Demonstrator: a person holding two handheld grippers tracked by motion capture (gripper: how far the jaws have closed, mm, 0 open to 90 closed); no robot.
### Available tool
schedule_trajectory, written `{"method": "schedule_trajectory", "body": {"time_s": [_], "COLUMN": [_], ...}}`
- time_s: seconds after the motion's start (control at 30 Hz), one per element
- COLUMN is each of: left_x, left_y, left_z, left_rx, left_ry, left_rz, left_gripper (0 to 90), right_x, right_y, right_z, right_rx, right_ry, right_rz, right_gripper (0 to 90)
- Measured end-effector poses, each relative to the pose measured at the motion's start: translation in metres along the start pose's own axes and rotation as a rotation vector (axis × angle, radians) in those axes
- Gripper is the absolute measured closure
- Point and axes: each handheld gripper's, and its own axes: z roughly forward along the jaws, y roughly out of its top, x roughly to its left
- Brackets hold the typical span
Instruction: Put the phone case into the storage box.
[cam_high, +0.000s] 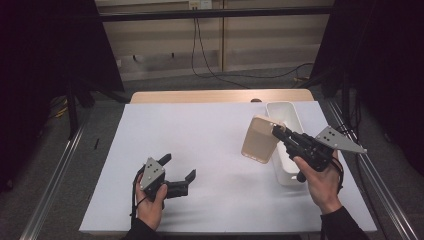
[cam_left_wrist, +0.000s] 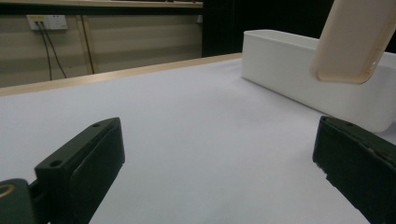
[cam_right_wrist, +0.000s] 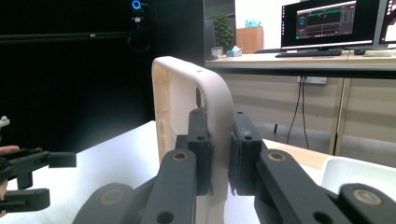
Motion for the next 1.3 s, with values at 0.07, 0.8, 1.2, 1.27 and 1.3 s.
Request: {"method": "schedule_trajectory", "body": {"time_s": [0.07,0.8,1.2,1.27,1.3], "left_x": [0.004,0.020,0.030,0.031,0.031], "left_y": [-0.002,-0.010,-0.014,-0.015,-0.016], "left_z": [-0.004,-0.039,-0.051,-0.052,-0.053], "left_rx": [0.000,-0.024,-0.041,-0.038,-0.035], "left_ry": [0.012,0.067,0.103,0.098,0.100], "left_rz": [-0.003,-0.030,-0.047,-0.048,-0.040], "left_gripper": [2.1,2.0,2.6,2.5,2.7], "right_x": [-0.001,-0.024,-0.041,-0.045,-0.047], "right_y": [0.003,0.033,0.052,0.055,0.056], "right_z": [0.000,0.003,0.004,0.005,0.005], "right_rx": [-0.006,-0.026,-0.046,-0.047,-0.047], "right_ry": [-0.002,-0.025,-0.057,-0.059,-0.060], "right_rz": [-0.003,-0.042,-0.058,-0.061,-0.067], "right_gripper": [81.2,81.1,81.1,81.1,81.1]}}
